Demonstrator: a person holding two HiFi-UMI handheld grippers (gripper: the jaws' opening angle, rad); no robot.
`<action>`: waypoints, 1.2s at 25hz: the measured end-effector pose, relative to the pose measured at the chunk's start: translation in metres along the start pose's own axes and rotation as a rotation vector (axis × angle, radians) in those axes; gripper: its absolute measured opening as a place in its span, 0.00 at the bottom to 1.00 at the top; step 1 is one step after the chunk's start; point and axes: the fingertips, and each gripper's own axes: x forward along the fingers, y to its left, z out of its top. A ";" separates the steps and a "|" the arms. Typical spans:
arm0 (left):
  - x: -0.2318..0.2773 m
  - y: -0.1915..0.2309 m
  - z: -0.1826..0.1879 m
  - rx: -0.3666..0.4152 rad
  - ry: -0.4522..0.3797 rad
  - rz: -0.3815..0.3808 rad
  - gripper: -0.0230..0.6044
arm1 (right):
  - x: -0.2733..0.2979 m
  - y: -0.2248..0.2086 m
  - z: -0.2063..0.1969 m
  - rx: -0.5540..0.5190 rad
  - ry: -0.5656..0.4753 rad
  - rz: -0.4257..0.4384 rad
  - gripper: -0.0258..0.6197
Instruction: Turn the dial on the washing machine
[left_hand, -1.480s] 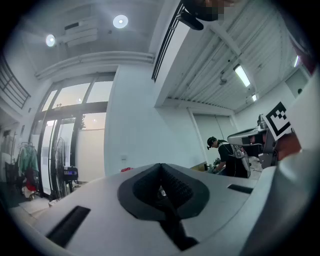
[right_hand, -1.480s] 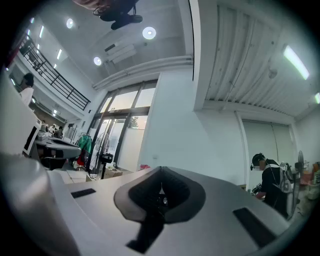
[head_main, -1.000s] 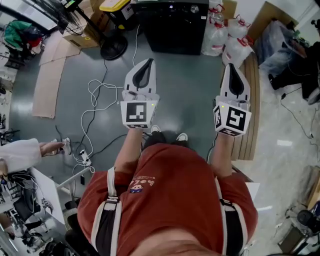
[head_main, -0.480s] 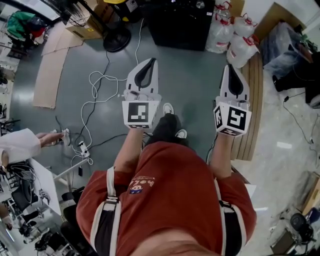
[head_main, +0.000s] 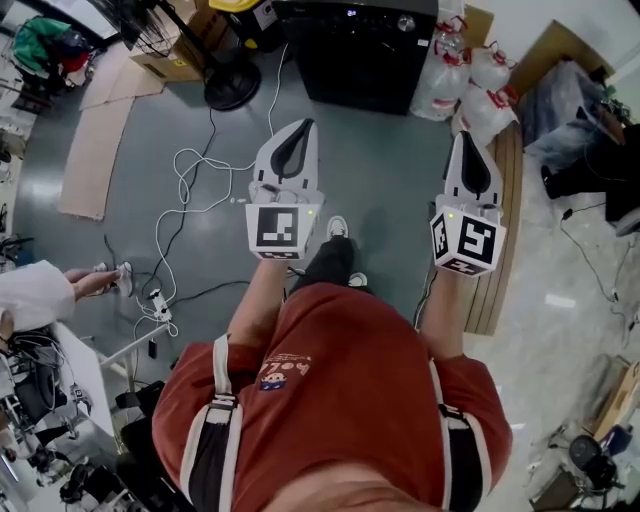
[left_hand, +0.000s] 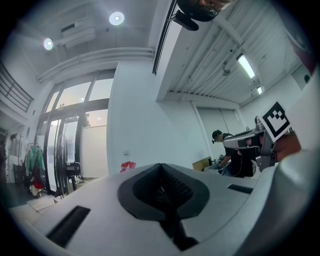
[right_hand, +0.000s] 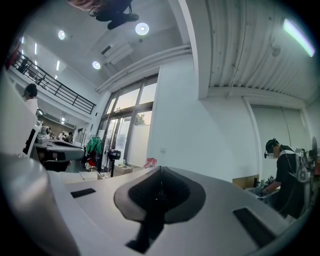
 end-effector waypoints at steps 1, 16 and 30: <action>0.007 0.006 -0.001 -0.001 -0.001 0.003 0.05 | 0.009 0.001 0.002 -0.005 -0.002 0.003 0.06; 0.140 0.119 -0.027 -0.017 -0.011 0.023 0.05 | 0.179 0.020 0.004 -0.058 0.020 -0.004 0.06; 0.233 0.213 -0.053 -0.037 -0.025 0.001 0.05 | 0.302 0.052 -0.001 -0.109 0.045 -0.046 0.06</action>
